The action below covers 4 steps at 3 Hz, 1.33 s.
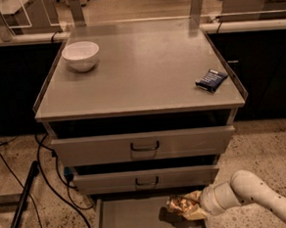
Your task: Pick orange can from bottom drawer and place on counter
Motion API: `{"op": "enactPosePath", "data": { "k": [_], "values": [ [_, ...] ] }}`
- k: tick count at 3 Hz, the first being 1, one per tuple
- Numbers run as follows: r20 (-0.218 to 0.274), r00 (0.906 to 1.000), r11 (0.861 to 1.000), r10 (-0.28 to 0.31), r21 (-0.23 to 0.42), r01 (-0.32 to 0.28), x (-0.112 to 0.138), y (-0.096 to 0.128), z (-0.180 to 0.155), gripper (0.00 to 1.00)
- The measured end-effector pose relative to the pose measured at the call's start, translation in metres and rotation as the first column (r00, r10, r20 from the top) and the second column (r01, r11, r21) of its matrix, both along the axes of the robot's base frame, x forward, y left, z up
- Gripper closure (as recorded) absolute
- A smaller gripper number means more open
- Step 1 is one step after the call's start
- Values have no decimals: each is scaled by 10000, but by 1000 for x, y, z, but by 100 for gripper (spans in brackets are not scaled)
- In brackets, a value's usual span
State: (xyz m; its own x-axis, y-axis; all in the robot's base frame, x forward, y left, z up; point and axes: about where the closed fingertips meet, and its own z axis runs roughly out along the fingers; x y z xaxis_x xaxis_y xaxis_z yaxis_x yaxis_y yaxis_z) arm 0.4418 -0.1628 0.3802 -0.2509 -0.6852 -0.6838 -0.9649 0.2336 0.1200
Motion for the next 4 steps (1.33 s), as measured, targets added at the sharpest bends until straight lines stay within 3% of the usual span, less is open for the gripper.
{"op": "enactPosePath", "data": {
  "k": [1, 2, 3, 4],
  "values": [
    [590, 9975, 9992, 392, -149, -384, -16, -3, 80, 100],
    [1890, 9775, 9937, 940, -775, -806, -17, -1, 187, 100],
    [1891, 9774, 9937, 942, -773, -808, -17, -1, 188, 100],
    [2130, 9702, 9919, 1153, -779, -1008, -18, 6, 219, 100]
  ]
}}
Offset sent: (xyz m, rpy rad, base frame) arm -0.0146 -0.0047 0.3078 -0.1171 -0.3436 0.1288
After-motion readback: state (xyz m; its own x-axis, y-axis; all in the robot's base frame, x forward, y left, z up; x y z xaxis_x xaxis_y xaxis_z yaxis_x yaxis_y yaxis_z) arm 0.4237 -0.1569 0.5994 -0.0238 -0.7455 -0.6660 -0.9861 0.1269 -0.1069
